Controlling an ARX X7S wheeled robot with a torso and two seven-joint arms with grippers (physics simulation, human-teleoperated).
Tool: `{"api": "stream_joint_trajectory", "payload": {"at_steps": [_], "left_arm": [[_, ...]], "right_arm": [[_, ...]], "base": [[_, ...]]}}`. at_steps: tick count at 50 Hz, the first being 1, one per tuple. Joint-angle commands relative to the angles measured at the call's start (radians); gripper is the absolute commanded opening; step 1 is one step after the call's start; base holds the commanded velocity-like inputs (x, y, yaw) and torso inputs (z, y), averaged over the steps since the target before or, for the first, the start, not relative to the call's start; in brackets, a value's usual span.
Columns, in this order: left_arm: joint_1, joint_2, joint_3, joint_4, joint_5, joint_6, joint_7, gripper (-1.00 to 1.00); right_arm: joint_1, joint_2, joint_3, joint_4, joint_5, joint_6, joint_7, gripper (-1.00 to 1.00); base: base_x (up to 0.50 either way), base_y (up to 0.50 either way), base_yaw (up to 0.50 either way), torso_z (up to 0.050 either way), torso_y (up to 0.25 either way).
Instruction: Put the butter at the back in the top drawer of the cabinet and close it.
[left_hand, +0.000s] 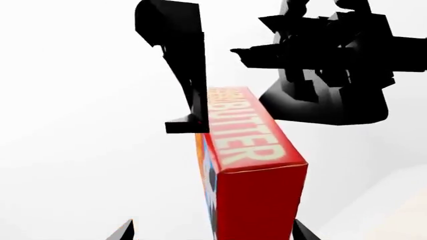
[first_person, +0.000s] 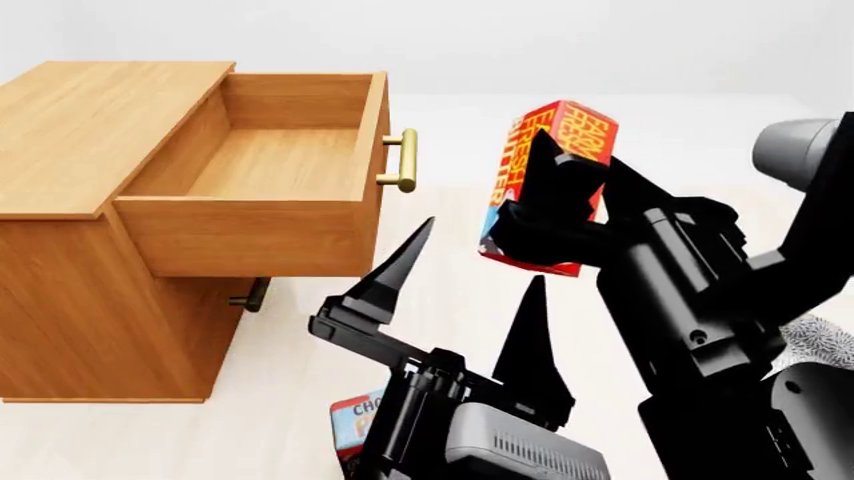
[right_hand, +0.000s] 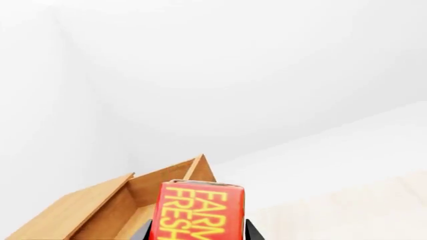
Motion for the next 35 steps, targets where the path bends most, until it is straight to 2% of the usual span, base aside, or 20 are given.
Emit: {"api": "stream_joint_trajectory", "payload": {"at_steps": [1,23,35], "left_arm": [[0.011,-0.005,-0.005,-0.025,-0.001,0.026,0.002,1.0],[0.038,0.01,0.009,-0.093,0.003,0.078,0.01,1.0],[0.031,0.021,-0.002,-0.068,-0.001,0.048,0.01,1.0]], "right_arm": [[0.027,-0.014,-0.016,-0.034,0.039,-0.021,0.022,-1.0],[0.092,-0.002,-0.051,-0.043,0.075,-0.04,0.06,-1.0],[0.043,-0.001,-0.042,-0.028,0.019,-0.038,-0.004,-1.0]], "base": [[0.0,0.0,0.0,0.0,0.0],[0.0,0.0,0.0,0.0,0.001],[0.0,0.0,0.0,0.001,0.001]]}}
